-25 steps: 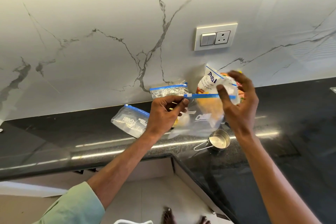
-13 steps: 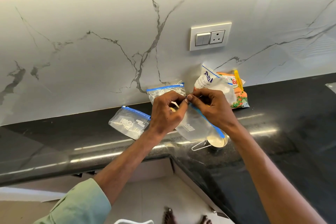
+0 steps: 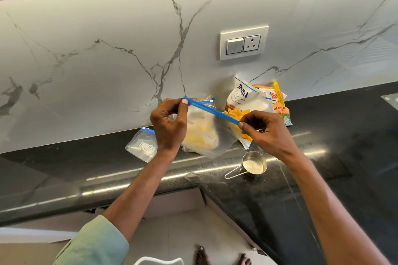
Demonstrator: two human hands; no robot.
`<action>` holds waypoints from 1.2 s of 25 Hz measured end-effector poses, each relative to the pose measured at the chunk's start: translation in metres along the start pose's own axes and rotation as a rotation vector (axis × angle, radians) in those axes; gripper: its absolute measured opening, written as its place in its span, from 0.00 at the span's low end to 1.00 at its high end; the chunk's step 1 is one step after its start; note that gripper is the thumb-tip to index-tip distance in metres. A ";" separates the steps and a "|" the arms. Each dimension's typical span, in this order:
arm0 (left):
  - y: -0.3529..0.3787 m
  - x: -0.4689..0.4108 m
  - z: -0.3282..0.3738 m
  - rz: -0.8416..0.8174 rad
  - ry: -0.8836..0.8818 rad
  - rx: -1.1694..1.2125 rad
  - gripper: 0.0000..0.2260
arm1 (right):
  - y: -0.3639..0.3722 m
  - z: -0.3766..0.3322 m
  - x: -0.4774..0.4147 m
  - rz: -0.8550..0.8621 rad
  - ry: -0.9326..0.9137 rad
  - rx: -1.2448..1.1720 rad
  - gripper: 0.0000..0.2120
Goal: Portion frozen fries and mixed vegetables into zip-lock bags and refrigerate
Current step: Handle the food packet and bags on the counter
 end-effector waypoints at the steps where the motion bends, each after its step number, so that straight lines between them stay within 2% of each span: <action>1: 0.001 0.002 -0.004 0.017 -0.024 -0.013 0.06 | -0.001 0.001 0.001 -0.002 0.009 0.003 0.03; 3: 0.001 0.008 -0.007 0.085 -0.073 -0.034 0.04 | -0.001 -0.002 0.001 0.017 0.012 -0.006 0.03; 5: 0.007 0.023 -0.008 0.113 -0.124 -0.006 0.07 | 0.001 -0.008 0.004 0.075 -0.005 -0.010 0.03; 8: 0.050 0.065 -0.016 -0.093 -0.364 0.205 0.13 | 0.021 -0.023 0.015 0.148 -0.087 0.089 0.04; 11: 0.074 0.087 -0.028 -0.123 -0.547 0.401 0.15 | 0.040 -0.030 0.031 0.231 -0.132 0.199 0.06; 13: 0.075 0.086 -0.031 -0.121 -0.539 0.431 0.11 | 0.040 -0.027 0.038 0.281 -0.120 0.165 0.07; 17: 0.078 0.089 -0.033 -0.187 -0.522 0.470 0.07 | 0.043 -0.022 0.045 0.270 -0.098 0.124 0.08; 21: 0.085 0.090 -0.033 -0.243 -0.505 0.476 0.06 | 0.042 -0.012 0.047 0.277 -0.016 -0.044 0.08; 30: 0.095 0.093 -0.040 -0.313 -0.568 0.400 0.05 | 0.038 0.002 0.051 0.271 0.114 -0.240 0.04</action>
Point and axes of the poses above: each hand's wrist, its own x-axis away from the middle knuckle, its own y-axis out of the palm, z = x × y, the point moved 9 cm from there along -x, towards the middle knuckle, and after that the axes turned 7 degrees about -z, right-handed, at the moved point
